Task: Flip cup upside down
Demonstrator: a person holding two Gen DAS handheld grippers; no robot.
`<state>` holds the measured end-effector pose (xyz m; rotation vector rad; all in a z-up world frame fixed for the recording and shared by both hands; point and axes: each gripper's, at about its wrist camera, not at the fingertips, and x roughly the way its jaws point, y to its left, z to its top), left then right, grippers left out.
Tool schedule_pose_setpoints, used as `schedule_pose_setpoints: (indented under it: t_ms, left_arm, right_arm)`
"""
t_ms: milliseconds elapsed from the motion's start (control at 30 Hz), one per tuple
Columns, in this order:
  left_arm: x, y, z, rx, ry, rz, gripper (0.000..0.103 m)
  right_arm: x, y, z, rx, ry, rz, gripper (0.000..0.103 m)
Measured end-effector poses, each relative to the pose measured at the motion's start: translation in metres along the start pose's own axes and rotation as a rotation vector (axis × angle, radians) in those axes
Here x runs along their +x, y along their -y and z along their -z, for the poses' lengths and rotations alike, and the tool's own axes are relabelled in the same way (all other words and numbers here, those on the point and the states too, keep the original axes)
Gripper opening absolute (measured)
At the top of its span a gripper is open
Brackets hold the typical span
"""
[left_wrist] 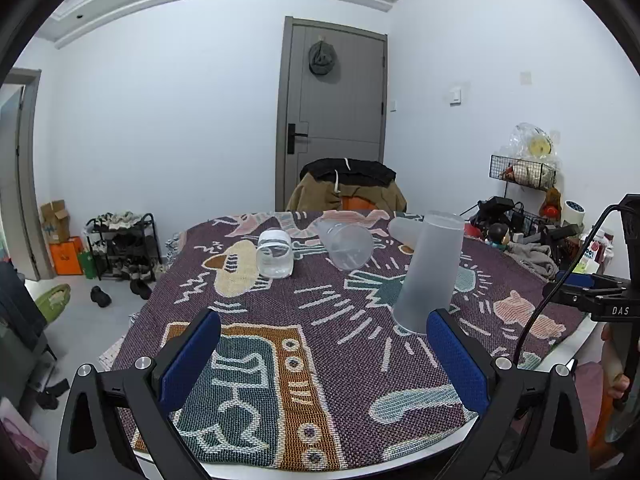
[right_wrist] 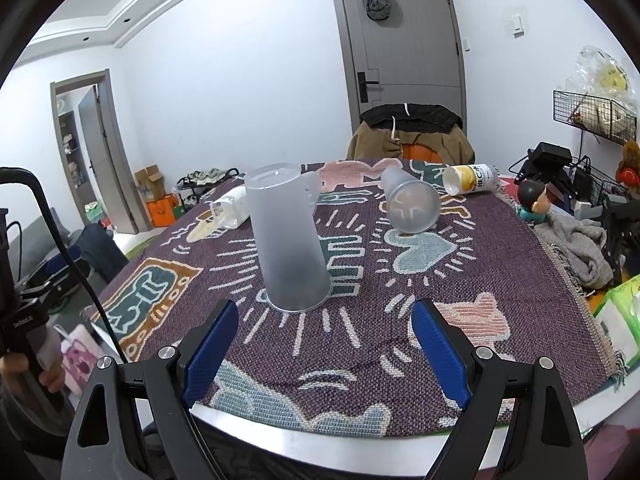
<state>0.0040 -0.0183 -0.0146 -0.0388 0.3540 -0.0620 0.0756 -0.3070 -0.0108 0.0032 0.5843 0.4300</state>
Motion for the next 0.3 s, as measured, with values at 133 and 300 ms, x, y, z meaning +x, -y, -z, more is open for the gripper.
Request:
schedule_pose_setpoints:
  t_ms: [133,300]
  left_arm:
    - [0.0005,0.0009,0.0000,0.003,0.002,0.005,0.103]
    - [0.0003,0.0007,0.0000,0.002,0.001,0.007,0.103]
  right_arm:
    - [0.0003,-0.0038,0.0005,-0.025,-0.006,-0.005,0.089]
    - [0.0021,-0.0079,-0.0002,-0.057,-0.018,-0.012,0.089]
